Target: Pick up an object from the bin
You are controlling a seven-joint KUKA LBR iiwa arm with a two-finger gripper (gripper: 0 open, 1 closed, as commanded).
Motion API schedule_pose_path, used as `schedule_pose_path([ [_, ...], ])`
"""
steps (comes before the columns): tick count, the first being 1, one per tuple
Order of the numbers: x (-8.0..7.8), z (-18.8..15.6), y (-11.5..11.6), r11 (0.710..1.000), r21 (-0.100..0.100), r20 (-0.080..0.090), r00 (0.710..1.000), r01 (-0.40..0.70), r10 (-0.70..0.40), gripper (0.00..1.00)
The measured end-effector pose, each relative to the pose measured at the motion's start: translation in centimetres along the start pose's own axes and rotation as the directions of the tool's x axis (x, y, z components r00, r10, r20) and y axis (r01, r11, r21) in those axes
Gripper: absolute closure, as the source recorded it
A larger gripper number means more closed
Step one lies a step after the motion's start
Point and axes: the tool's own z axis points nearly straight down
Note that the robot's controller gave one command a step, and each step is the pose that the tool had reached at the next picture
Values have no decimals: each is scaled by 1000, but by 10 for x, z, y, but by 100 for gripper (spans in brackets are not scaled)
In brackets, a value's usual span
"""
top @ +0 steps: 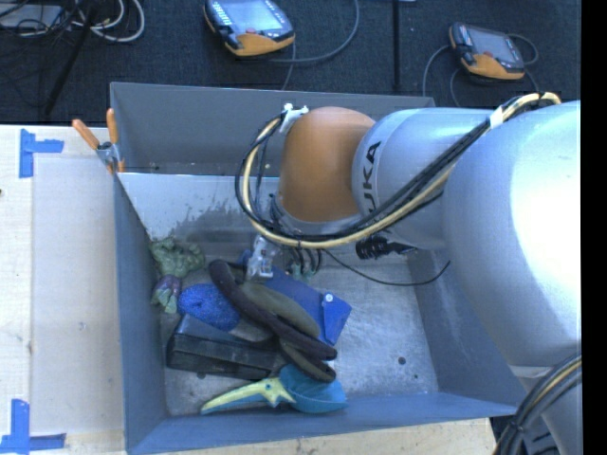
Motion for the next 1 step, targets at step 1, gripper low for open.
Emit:
schedule_pose_path([
  [1,0,0,0,1000,0,0,1000,-1,1,100],
])
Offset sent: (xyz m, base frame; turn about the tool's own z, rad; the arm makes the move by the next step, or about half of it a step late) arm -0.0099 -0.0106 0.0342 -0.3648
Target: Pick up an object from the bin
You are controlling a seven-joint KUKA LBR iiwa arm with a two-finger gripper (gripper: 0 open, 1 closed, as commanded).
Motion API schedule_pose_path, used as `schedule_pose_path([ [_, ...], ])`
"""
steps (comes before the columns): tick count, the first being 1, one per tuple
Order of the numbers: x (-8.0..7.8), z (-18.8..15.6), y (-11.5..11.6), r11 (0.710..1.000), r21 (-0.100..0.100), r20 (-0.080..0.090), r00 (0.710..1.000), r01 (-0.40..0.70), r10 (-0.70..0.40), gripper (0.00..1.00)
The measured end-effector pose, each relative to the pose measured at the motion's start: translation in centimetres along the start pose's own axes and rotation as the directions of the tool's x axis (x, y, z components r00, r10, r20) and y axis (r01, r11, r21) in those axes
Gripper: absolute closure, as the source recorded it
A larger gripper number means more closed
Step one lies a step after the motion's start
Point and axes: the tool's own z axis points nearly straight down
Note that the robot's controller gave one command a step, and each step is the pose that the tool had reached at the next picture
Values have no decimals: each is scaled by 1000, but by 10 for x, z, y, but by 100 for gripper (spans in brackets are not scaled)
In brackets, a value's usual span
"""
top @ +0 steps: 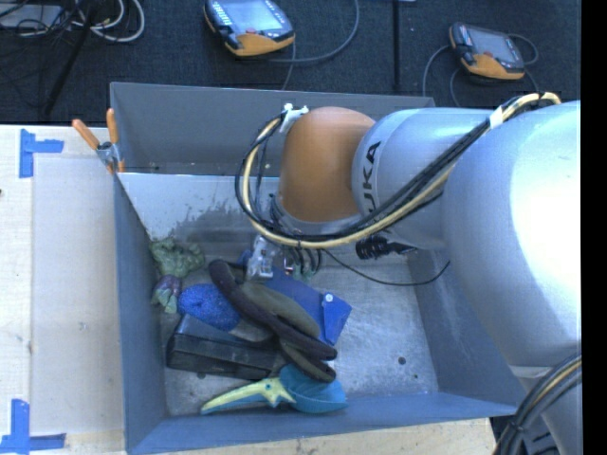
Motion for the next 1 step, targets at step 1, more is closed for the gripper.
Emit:
schedule_pose_path([
  [1,0,0,0,1000,0,0,1000,0,0,100],
])
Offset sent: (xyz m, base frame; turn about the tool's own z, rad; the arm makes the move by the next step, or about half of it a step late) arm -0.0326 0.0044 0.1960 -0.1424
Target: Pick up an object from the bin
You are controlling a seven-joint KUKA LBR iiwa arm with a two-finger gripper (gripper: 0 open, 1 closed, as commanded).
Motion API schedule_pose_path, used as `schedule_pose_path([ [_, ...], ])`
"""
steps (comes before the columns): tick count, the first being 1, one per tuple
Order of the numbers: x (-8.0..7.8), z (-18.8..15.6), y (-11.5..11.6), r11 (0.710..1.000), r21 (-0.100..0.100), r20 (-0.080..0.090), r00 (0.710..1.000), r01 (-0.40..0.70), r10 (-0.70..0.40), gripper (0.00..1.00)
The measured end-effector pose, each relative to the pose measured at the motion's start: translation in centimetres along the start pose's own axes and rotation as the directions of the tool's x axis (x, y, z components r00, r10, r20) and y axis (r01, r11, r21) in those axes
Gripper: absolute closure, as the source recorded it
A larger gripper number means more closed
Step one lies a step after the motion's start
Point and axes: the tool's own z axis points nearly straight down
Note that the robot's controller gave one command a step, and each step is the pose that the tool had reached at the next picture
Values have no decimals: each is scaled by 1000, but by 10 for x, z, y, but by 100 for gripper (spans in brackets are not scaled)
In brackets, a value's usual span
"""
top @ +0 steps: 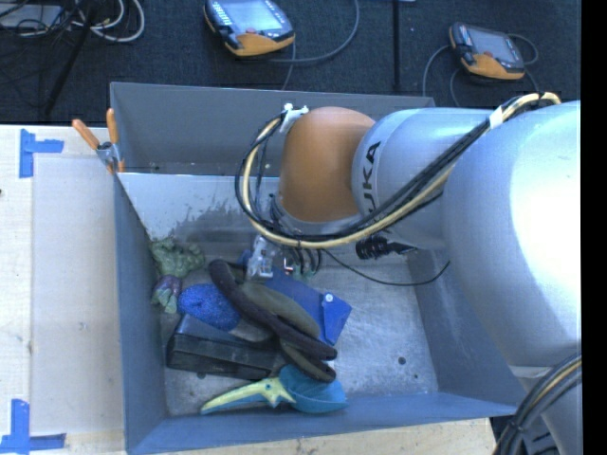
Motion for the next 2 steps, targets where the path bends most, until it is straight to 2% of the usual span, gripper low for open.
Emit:
schedule_pose_path([
  [2,0,0,0,1000,0,0,1000,-1,1,100],
])
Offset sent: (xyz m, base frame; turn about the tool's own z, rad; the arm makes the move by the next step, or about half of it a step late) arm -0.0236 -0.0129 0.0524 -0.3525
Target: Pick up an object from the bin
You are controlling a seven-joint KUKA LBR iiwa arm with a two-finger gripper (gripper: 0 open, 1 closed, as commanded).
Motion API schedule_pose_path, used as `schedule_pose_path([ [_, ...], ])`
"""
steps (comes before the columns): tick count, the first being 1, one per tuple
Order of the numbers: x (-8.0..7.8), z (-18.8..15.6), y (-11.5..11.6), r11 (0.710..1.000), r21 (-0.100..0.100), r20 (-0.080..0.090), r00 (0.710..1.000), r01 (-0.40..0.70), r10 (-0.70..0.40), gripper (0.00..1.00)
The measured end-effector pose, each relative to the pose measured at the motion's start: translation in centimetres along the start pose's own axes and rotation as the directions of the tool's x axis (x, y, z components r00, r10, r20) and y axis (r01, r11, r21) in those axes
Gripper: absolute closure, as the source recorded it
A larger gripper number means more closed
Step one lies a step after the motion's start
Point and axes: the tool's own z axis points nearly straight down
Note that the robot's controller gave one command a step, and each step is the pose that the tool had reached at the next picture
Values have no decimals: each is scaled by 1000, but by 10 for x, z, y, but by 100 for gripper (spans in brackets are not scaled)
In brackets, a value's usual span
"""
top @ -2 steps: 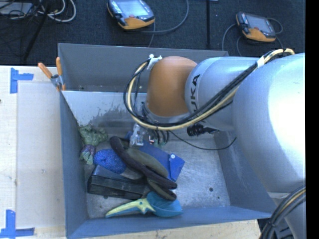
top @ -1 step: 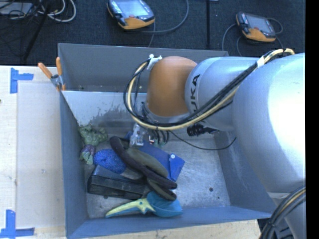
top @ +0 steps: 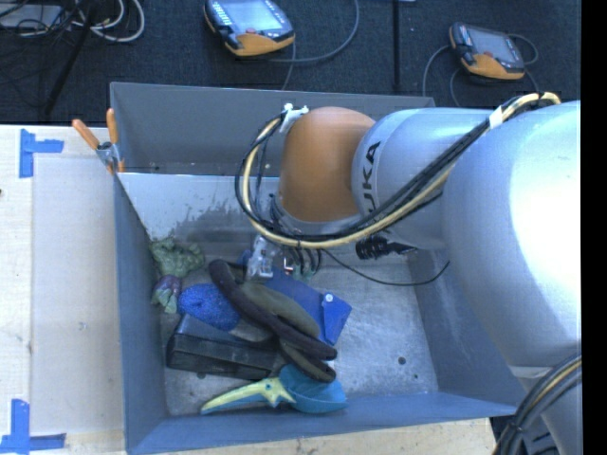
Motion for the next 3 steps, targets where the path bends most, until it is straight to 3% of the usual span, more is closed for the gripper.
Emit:
schedule_pose_path([
  [3,0,0,0,1000,0,0,1000,-1,1,100],
])
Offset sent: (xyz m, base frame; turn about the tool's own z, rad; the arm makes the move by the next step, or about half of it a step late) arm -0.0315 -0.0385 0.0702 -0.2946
